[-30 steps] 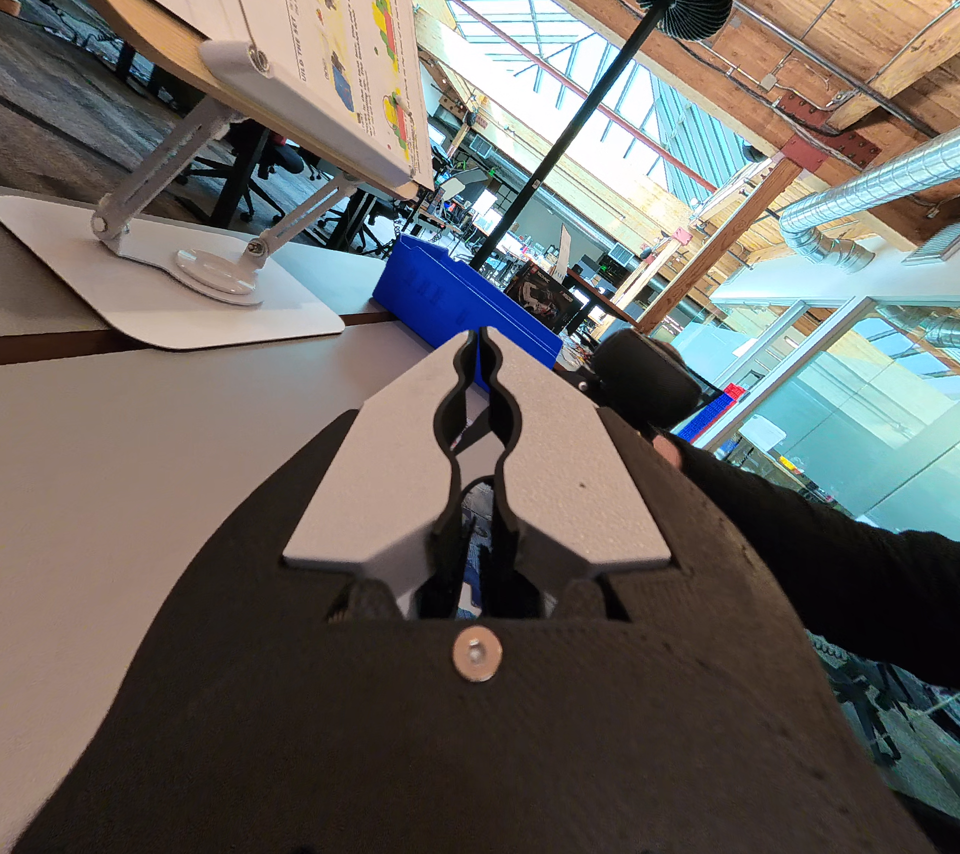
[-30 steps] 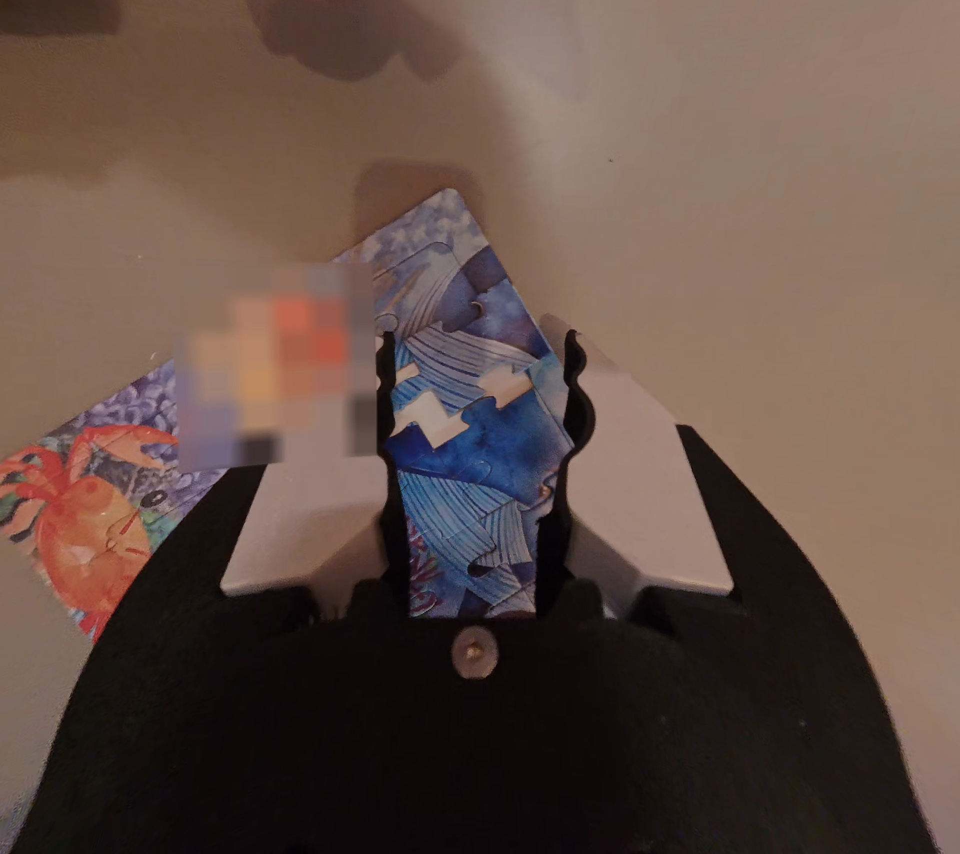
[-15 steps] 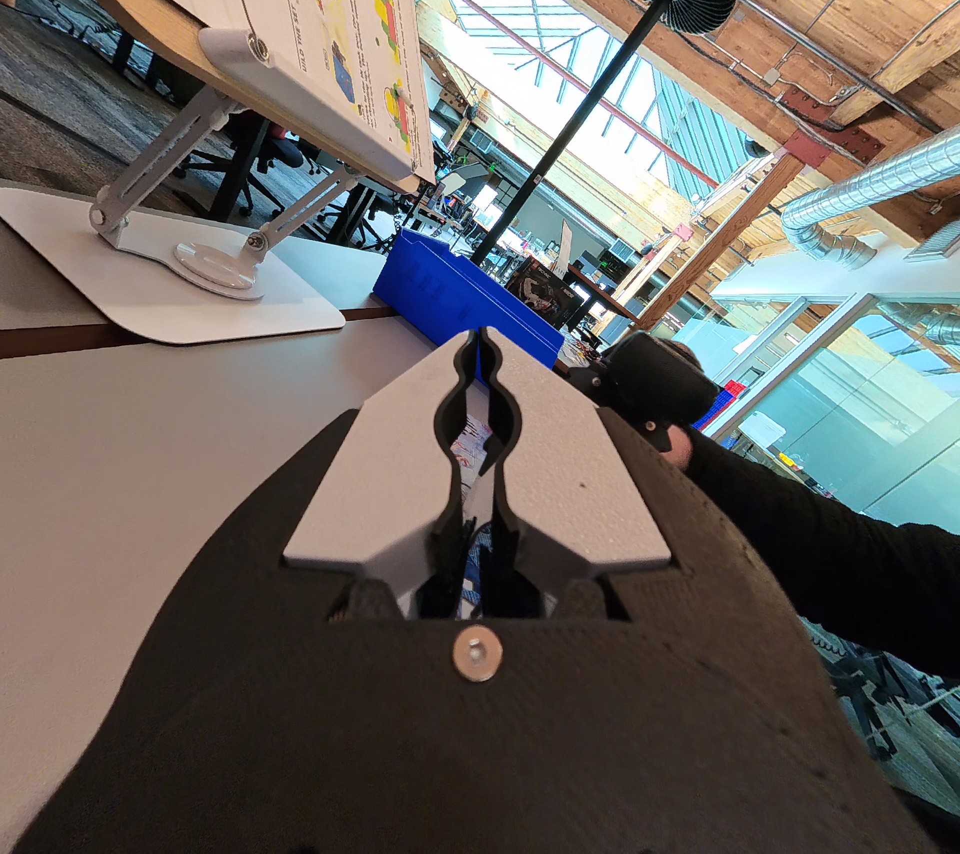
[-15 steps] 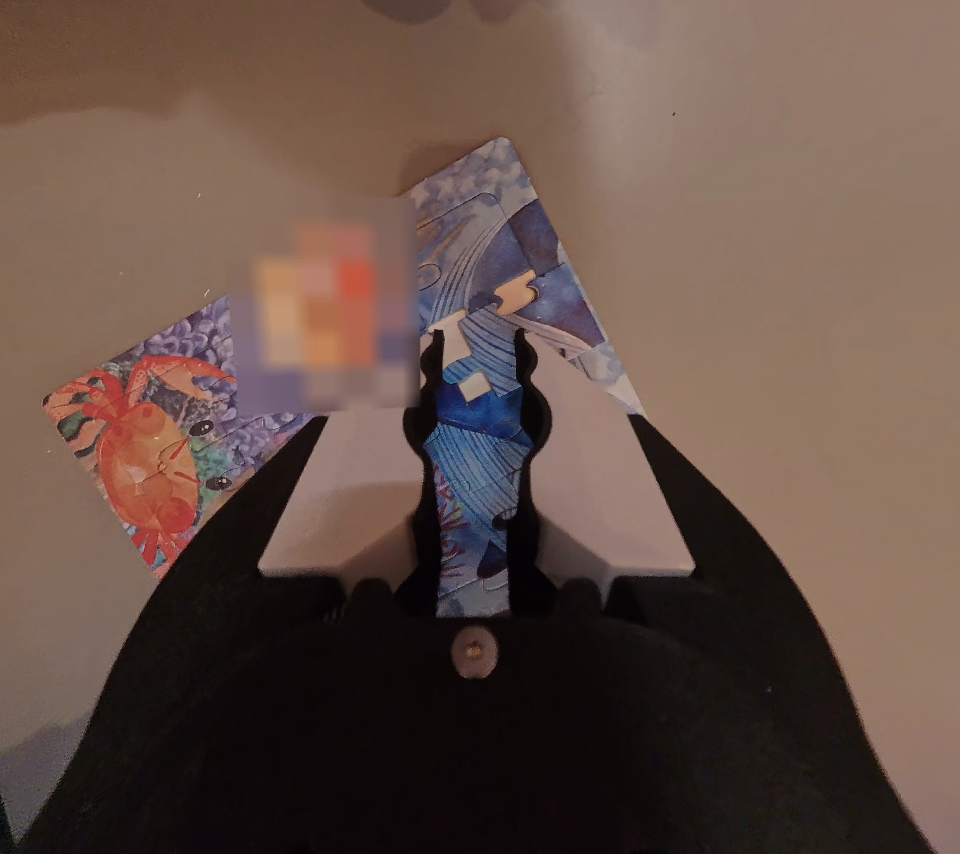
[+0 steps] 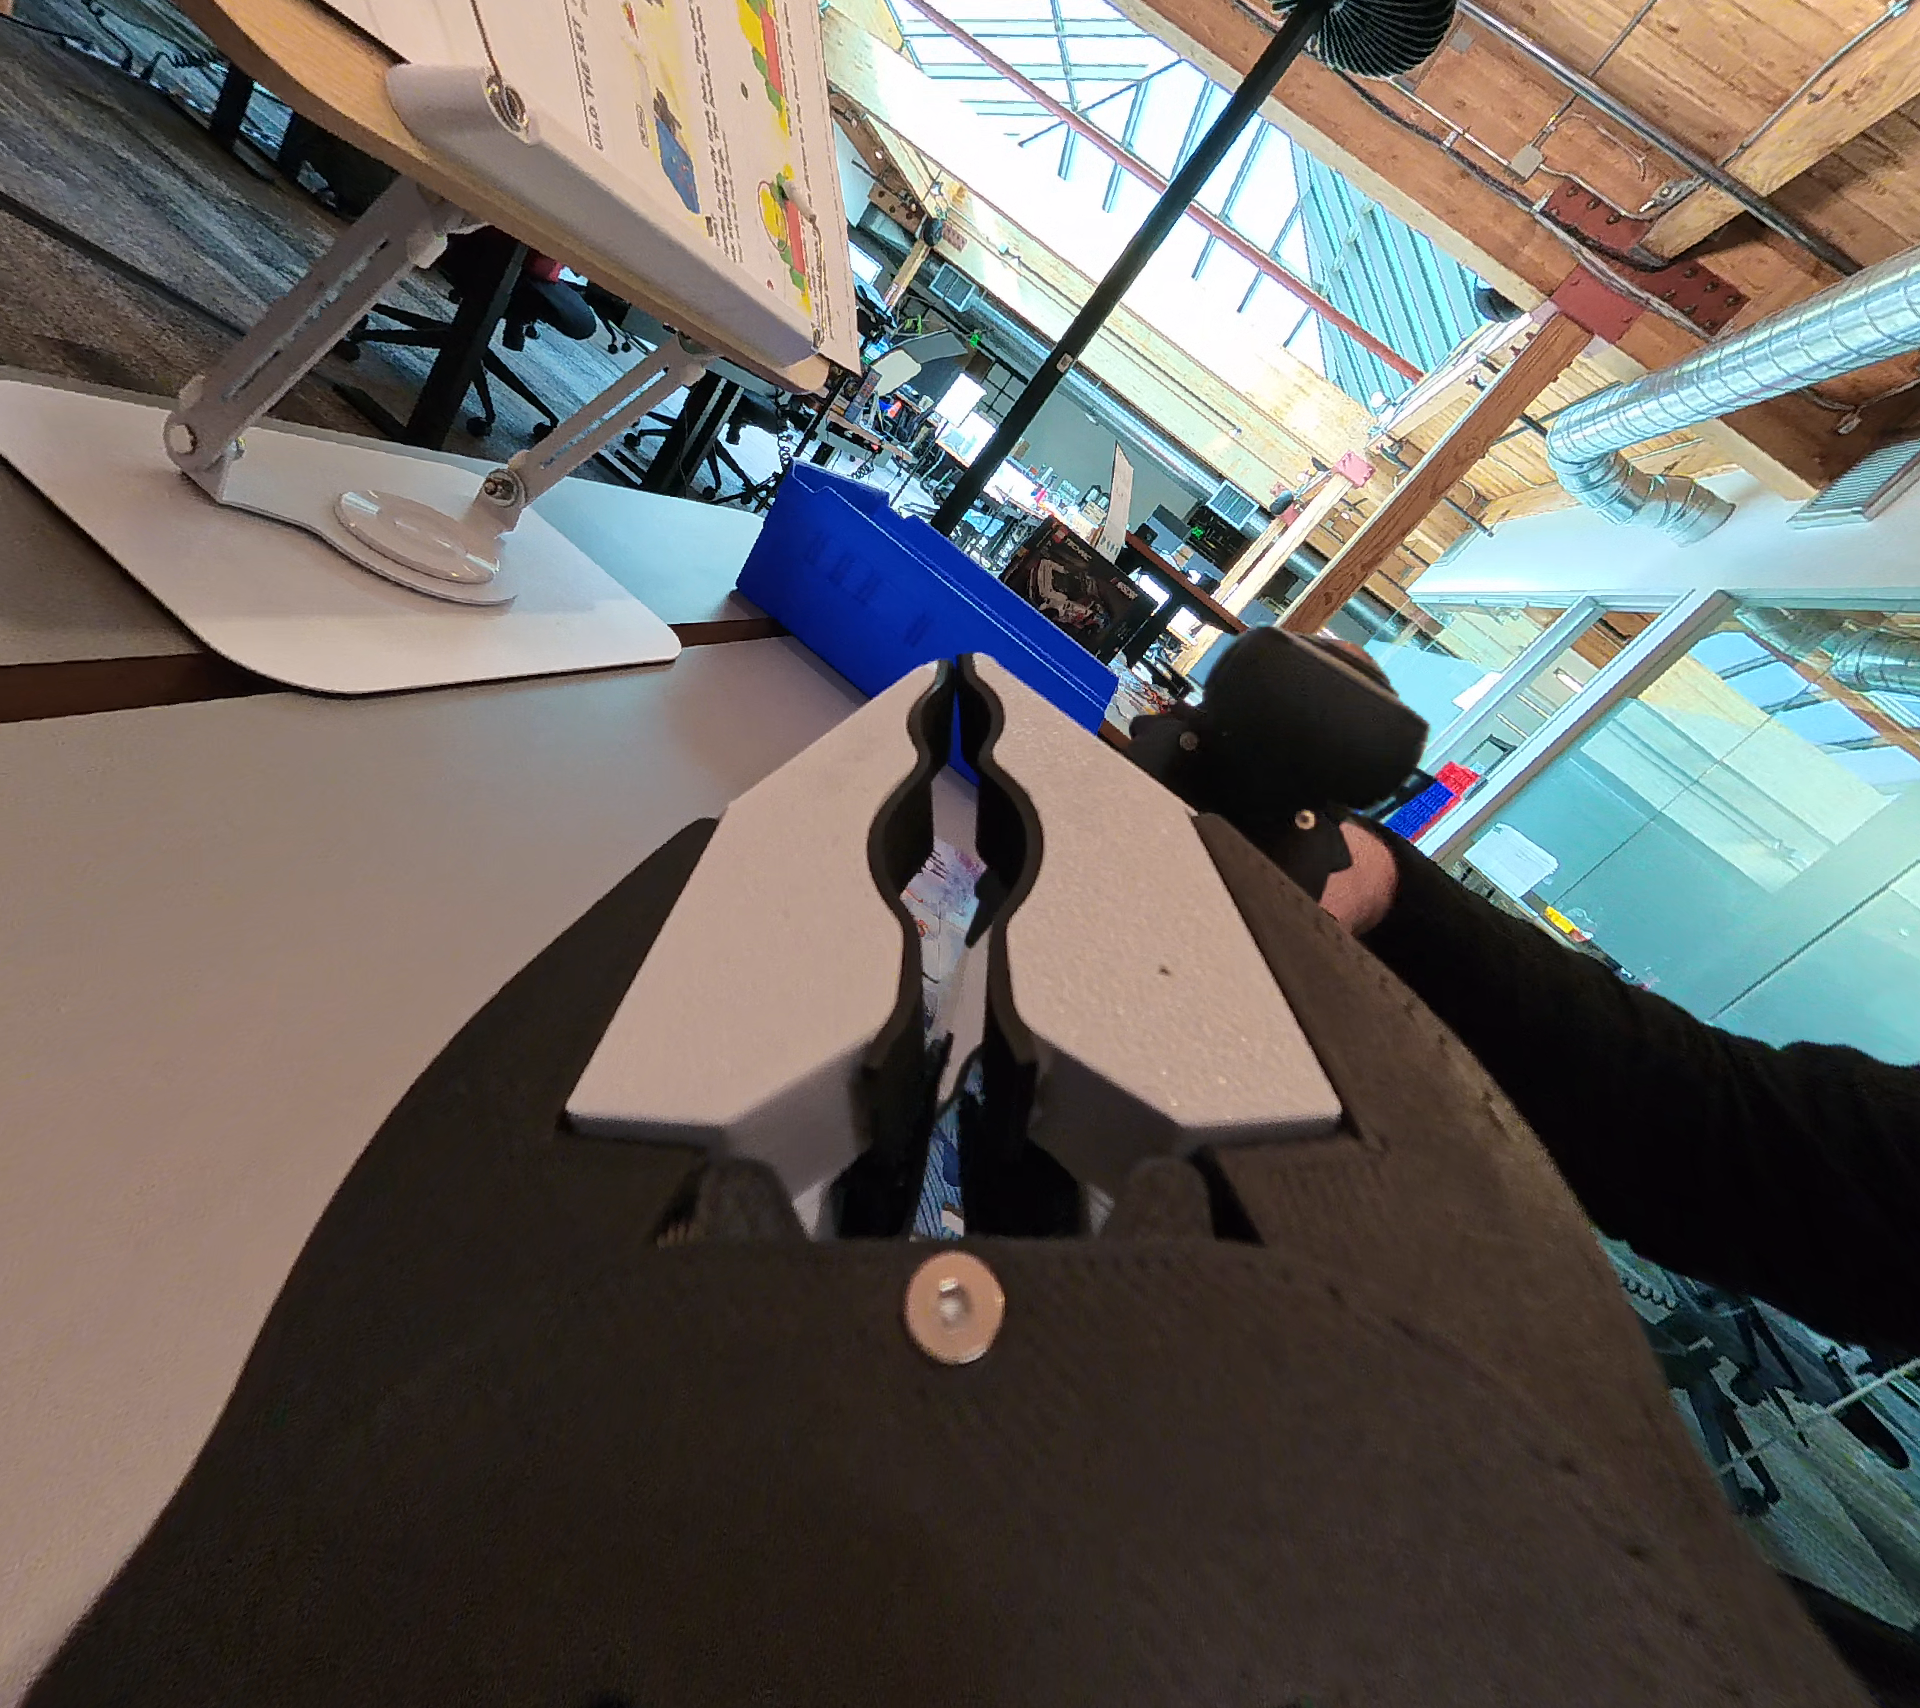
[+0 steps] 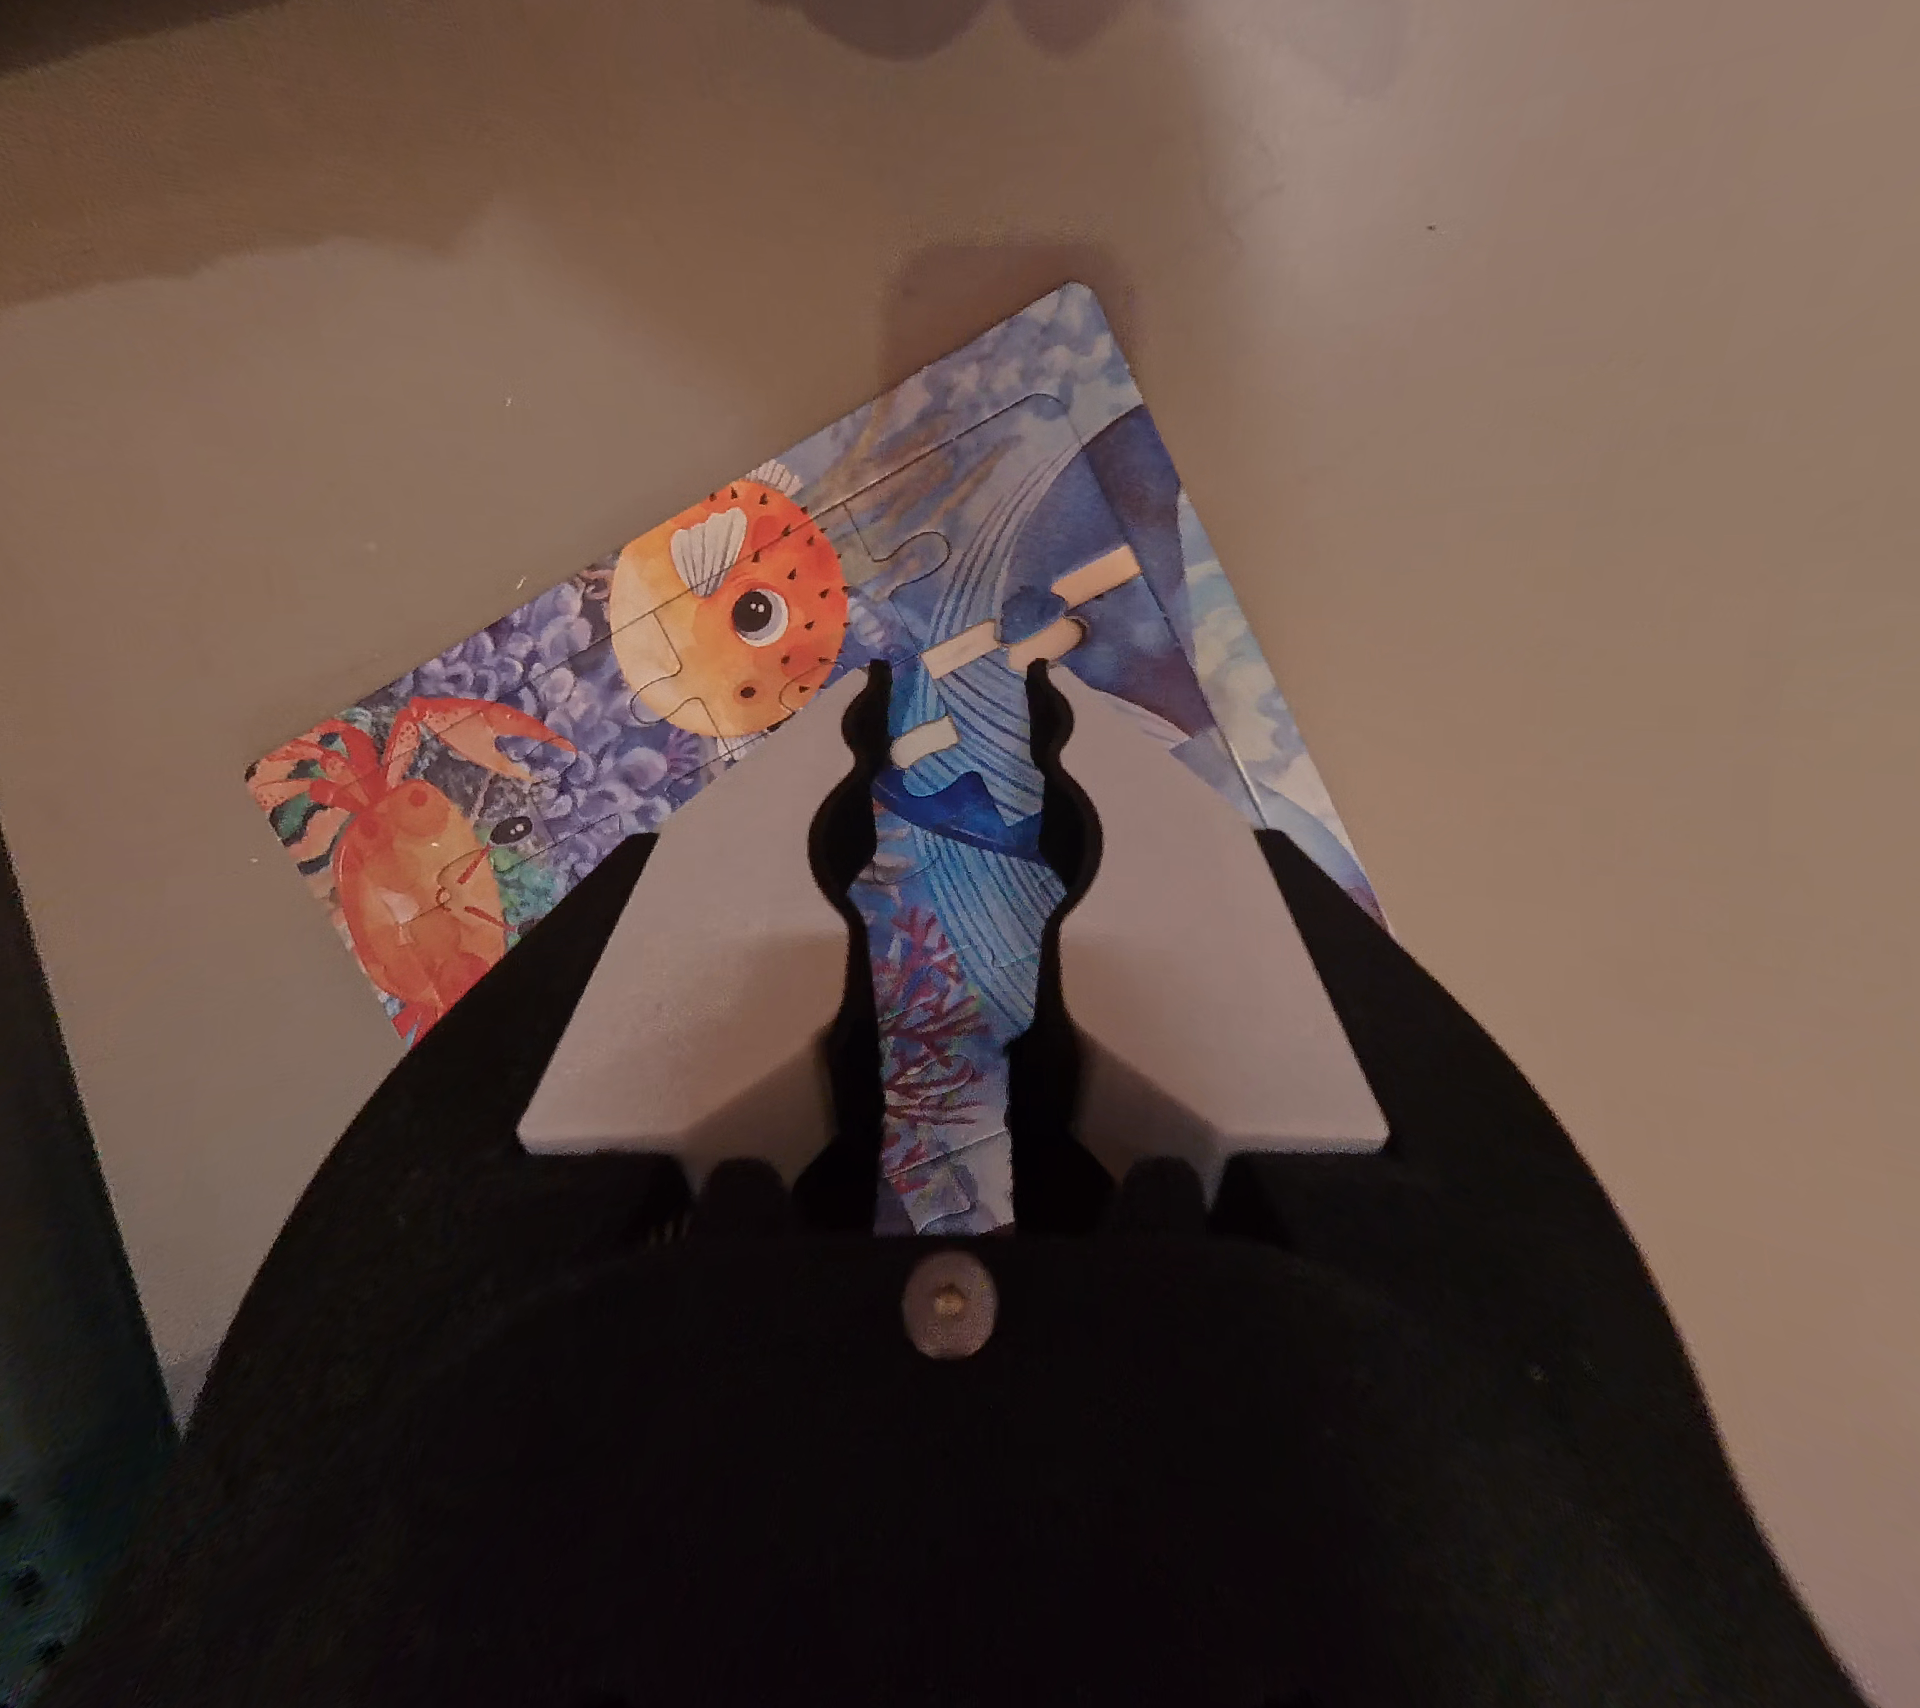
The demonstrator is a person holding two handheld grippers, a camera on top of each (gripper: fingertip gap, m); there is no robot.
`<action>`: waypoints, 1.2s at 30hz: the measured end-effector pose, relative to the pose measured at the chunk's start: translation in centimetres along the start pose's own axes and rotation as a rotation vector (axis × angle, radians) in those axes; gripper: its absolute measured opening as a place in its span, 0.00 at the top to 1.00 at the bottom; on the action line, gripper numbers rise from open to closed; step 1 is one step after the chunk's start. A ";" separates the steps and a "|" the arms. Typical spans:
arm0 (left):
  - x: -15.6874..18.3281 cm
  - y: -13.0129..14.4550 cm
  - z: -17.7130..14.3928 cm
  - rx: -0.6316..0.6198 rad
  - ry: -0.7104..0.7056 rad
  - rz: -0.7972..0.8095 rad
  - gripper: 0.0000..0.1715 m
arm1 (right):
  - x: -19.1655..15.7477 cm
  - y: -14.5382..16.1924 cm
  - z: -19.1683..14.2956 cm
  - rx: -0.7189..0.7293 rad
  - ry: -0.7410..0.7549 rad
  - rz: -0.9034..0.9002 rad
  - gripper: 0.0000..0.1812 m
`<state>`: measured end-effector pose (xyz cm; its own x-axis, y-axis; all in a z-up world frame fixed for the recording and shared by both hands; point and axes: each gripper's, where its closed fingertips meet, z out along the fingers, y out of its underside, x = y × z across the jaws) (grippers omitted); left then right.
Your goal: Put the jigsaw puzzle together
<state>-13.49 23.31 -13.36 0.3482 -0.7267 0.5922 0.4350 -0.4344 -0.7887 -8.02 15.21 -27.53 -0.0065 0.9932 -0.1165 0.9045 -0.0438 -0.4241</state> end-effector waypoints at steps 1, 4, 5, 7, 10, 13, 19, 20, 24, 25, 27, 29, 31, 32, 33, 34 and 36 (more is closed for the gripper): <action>0.0 0.0 0.0 0.001 0.000 -0.001 1.00 | 0.5 0.0 -0.3 0.008 0.024 0.013 0.85; 0.0 0.0 0.0 0.001 0.001 -0.001 1.00 | 1.6 1.1 -0.6 -0.007 0.078 0.049 0.83; 0.0 0.0 0.0 0.001 0.001 -0.001 1.00 | 1.6 1.4 -0.3 -0.009 0.077 0.057 0.83; 0.0 0.1 0.1 -0.002 0.001 -0.001 1.00 | 1.5 1.4 0.1 0.018 0.084 0.054 0.86; 0.1 0.1 0.1 -0.005 0.001 0.002 1.00 | 1.6 1.3 0.2 0.042 0.094 0.059 0.87; 0.1 0.2 0.1 -0.005 0.000 0.001 1.00 | 1.6 1.1 0.3 0.098 0.102 0.071 0.87; -0.2 0.8 0.2 -0.046 -0.015 0.012 1.00 | 1.6 0.8 0.1 0.213 0.070 0.126 0.85; -0.3 1.0 0.2 -0.057 -0.023 0.021 1.00 | 1.6 0.8 0.0 0.217 0.072 0.118 0.83; -0.1 1.0 0.1 -0.062 -0.018 0.025 1.00 | 1.7 0.2 0.1 0.168 0.134 0.014 0.69; -0.1 1.0 0.1 -0.064 -0.019 0.025 1.00 | 1.7 0.3 0.4 0.138 0.142 -0.008 0.66; -0.2 1.1 0.1 -0.068 -0.021 0.024 1.00 | 1.7 0.2 0.7 0.107 0.146 -0.040 0.66; -0.2 1.1 0.1 -0.066 -0.020 0.024 1.00 | 2.0 0.2 0.7 0.081 0.145 -0.050 0.67; -0.2 1.0 0.0 -0.064 -0.019 0.023 1.00 | 1.9 0.2 0.7 0.074 0.120 -0.069 0.71; -0.2 1.0 0.0 -0.064 -0.018 0.023 1.00 | 1.9 0.2 0.7 0.072 0.111 -0.079 0.73; -0.2 1.0 0.0 -0.063 -0.017 0.022 1.00 | 2.0 0.3 0.7 0.067 0.106 -0.086 0.75; -0.2 1.0 0.0 -0.064 -0.016 0.022 1.00 | 2.1 0.4 0.6 0.059 0.102 -0.090 0.75; -0.1 1.1 0.0 -0.066 -0.014 0.023 1.00 | 2.2 0.7 0.4 0.039 0.098 -0.087 0.76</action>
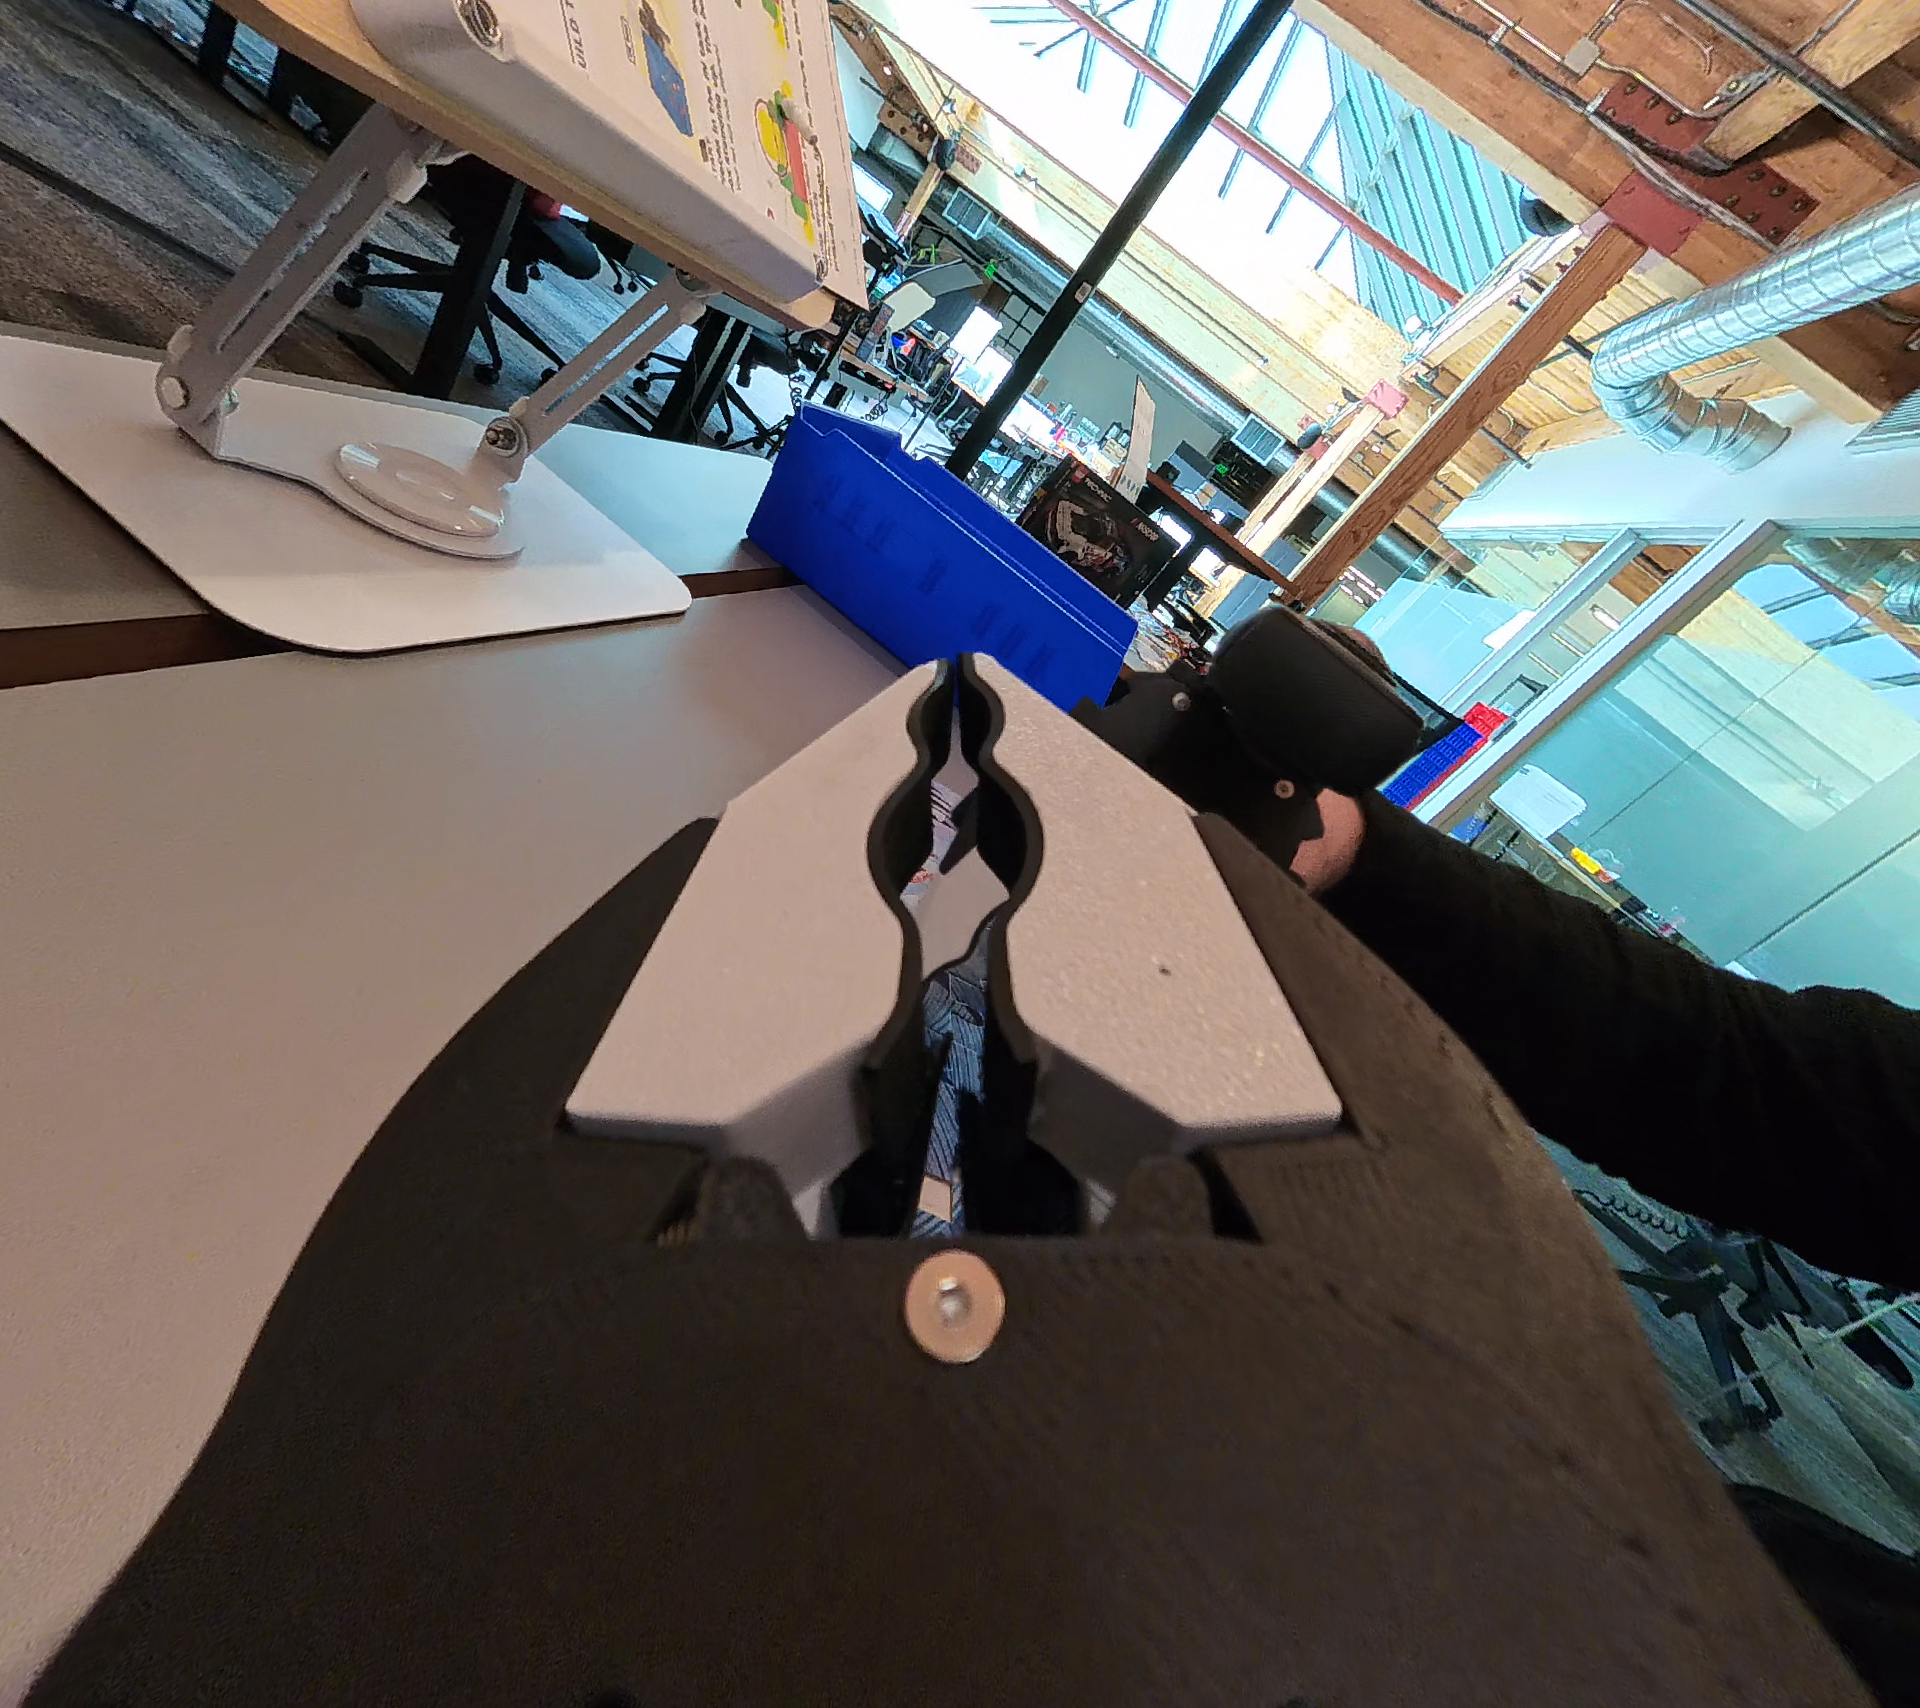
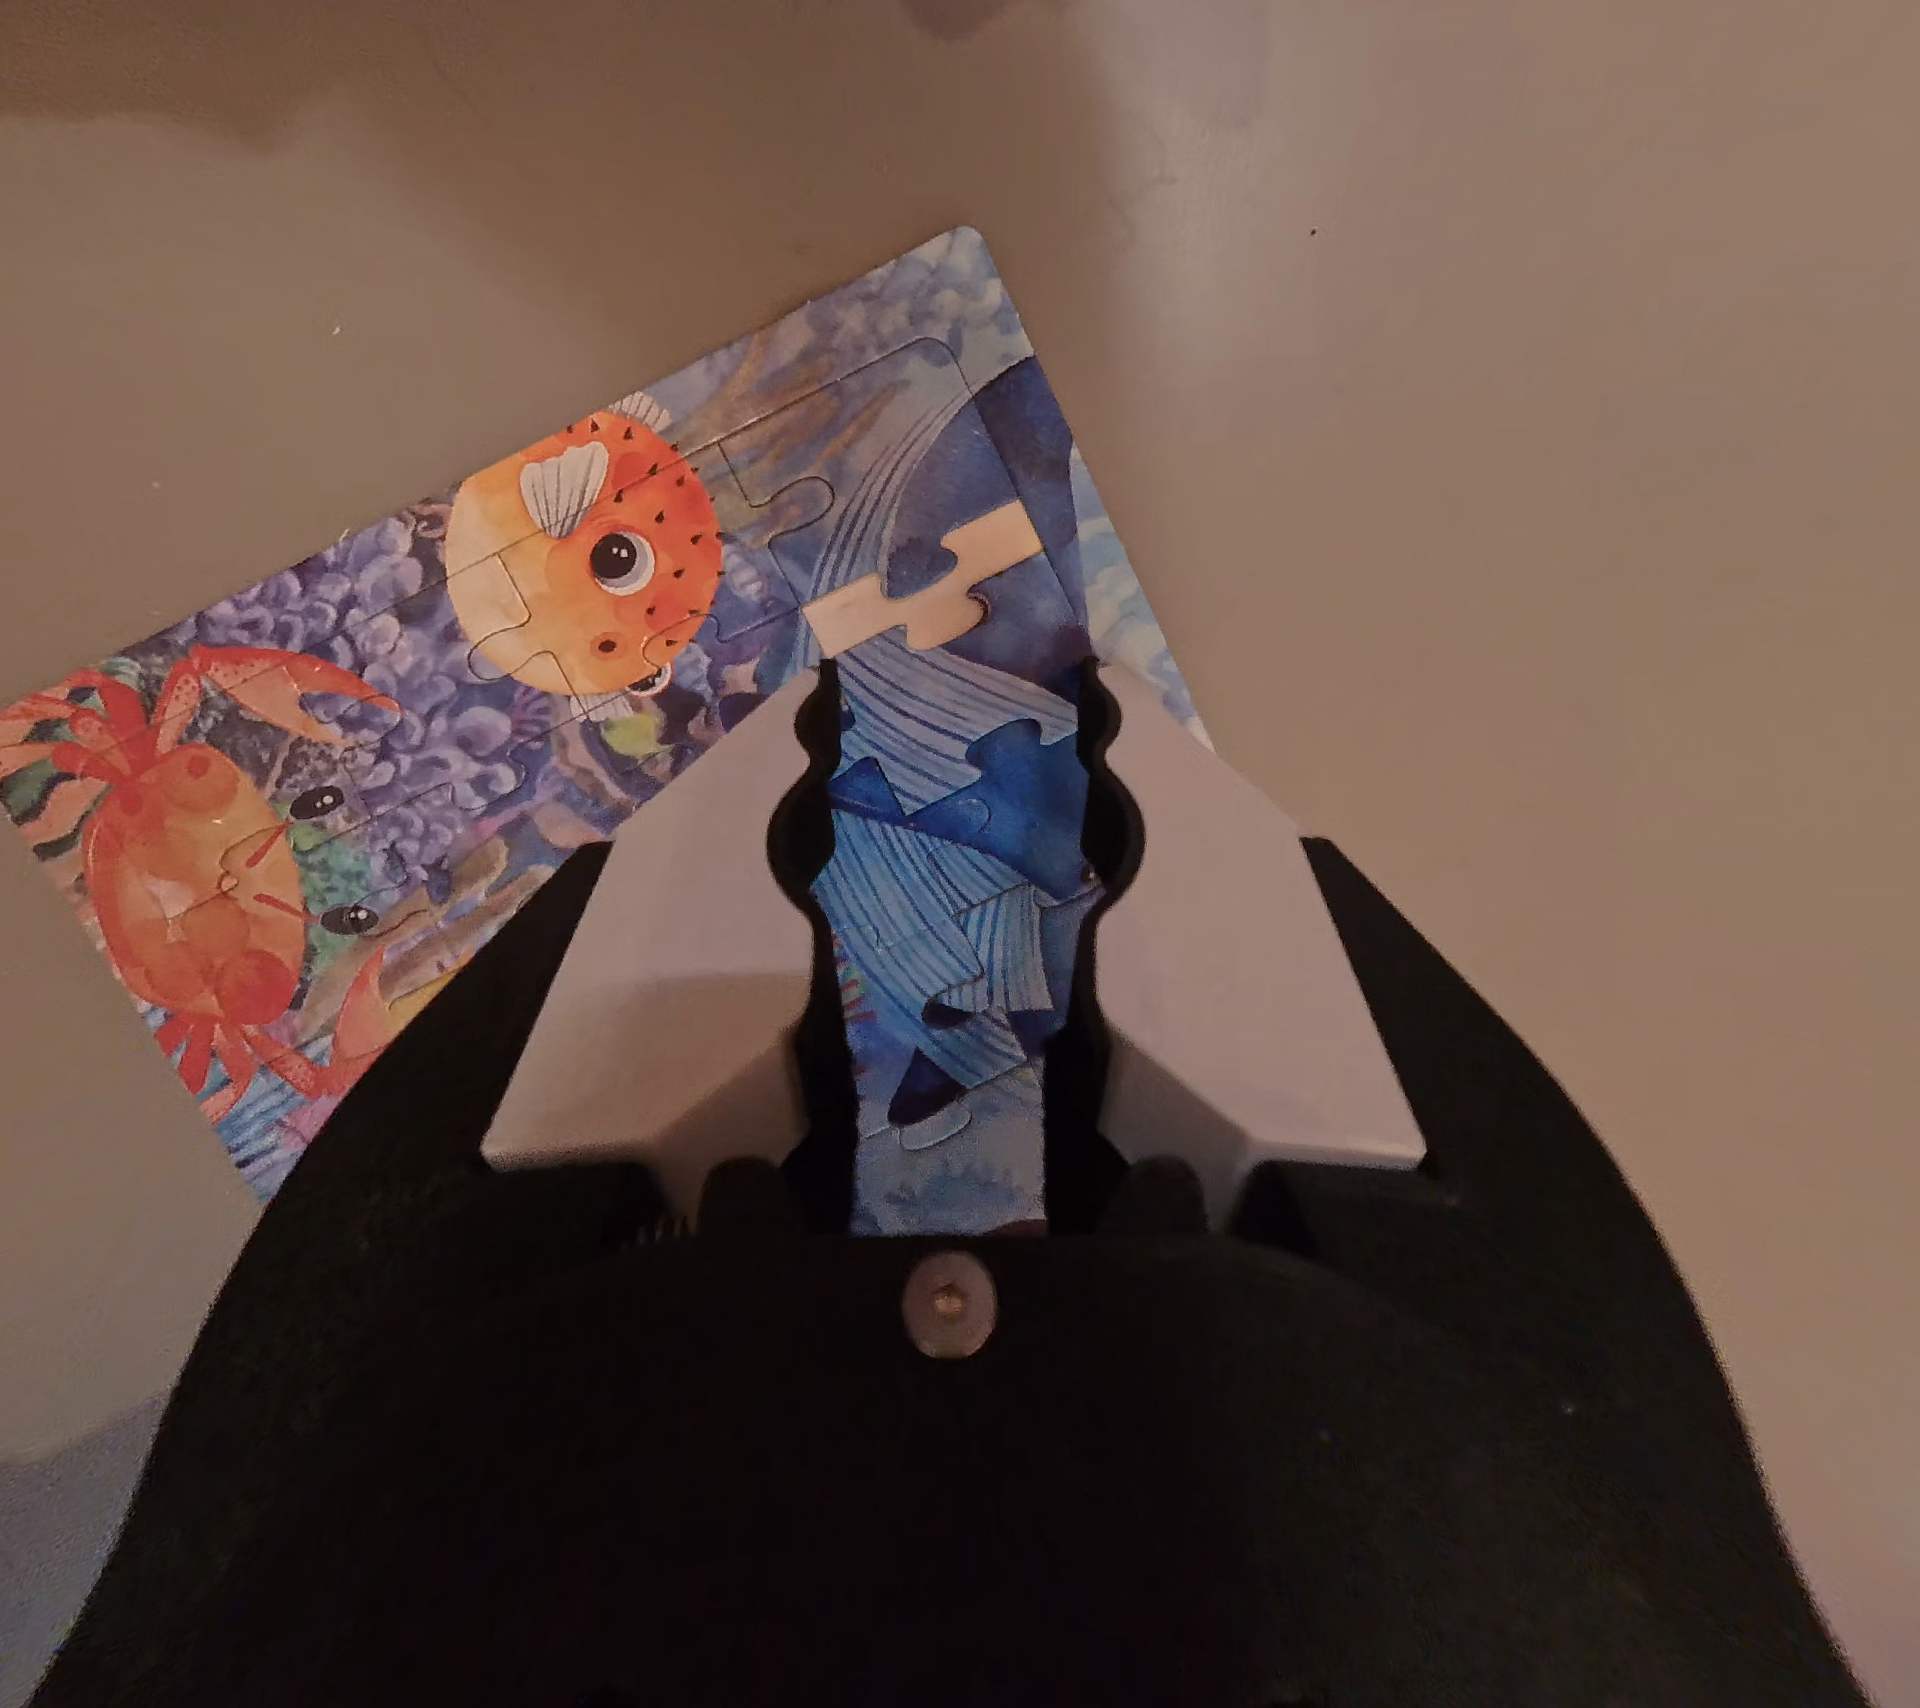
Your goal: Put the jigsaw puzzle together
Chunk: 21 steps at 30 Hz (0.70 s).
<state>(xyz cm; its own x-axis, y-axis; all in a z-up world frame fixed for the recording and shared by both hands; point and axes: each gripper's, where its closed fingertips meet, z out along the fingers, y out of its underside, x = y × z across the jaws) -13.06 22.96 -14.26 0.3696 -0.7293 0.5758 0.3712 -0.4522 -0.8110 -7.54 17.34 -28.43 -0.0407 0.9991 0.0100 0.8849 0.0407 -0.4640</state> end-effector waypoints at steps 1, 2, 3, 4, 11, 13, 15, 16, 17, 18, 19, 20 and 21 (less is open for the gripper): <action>0.0 0.0 0.0 0.000 0.001 0.000 1.00 | 0.0 0.2 -0.2 -0.016 -0.006 0.006 0.80; 0.0 0.0 0.0 0.000 0.001 0.000 1.00 | 0.1 0.4 -0.4 -0.033 0.002 0.008 0.92; 0.0 0.0 0.0 0.001 0.002 -0.001 1.00 | 0.3 0.6 -0.5 -0.035 0.018 0.004 0.93; 0.0 0.0 0.0 0.000 0.003 -0.002 1.00 | 0.0 0.5 -0.4 -0.025 0.008 0.006 0.91; 0.2 0.3 0.2 -0.016 0.007 0.002 1.00 | 0.7 0.6 -0.6 -0.029 0.050 0.059 0.61; 0.1 0.4 0.2 -0.018 0.006 0.002 1.00 | 0.3 0.9 -0.1 -0.051 0.029 0.051 0.62; 0.1 0.5 0.2 -0.022 0.005 0.002 1.00 | 0.2 0.8 -0.1 -0.041 0.022 0.025 0.64; 0.0 0.5 0.2 -0.024 0.002 0.003 1.00 | 0.1 0.7 -0.1 -0.037 0.018 0.018 0.65; 0.0 0.6 0.2 -0.025 0.002 0.002 1.00 | 0.1 0.6 0.0 -0.029 0.019 0.019 0.67; 0.0 0.6 0.2 -0.026 0.002 0.000 1.00 | 0.1 0.6 0.0 -0.023 0.020 0.020 0.71; -0.1 0.7 0.3 -0.028 0.001 0.000 1.00 | 0.1 0.6 -0.1 -0.021 0.022 0.019 0.72; -0.1 0.8 0.3 -0.032 0.001 0.000 1.00 | 0.0 0.6 -0.1 -0.020 0.023 0.021 0.73; -0.1 0.8 0.3 -0.035 0.000 0.001 1.00 | 0.0 0.6 -0.1 -0.017 0.024 0.026 0.73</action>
<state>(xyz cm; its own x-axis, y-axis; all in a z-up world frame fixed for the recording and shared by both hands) -12.50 22.84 -14.97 0.3698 -0.7300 0.5748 0.3403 -0.4692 -0.8149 -7.00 17.38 -28.63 -0.0063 0.9998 0.0197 0.8933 0.0145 -0.4492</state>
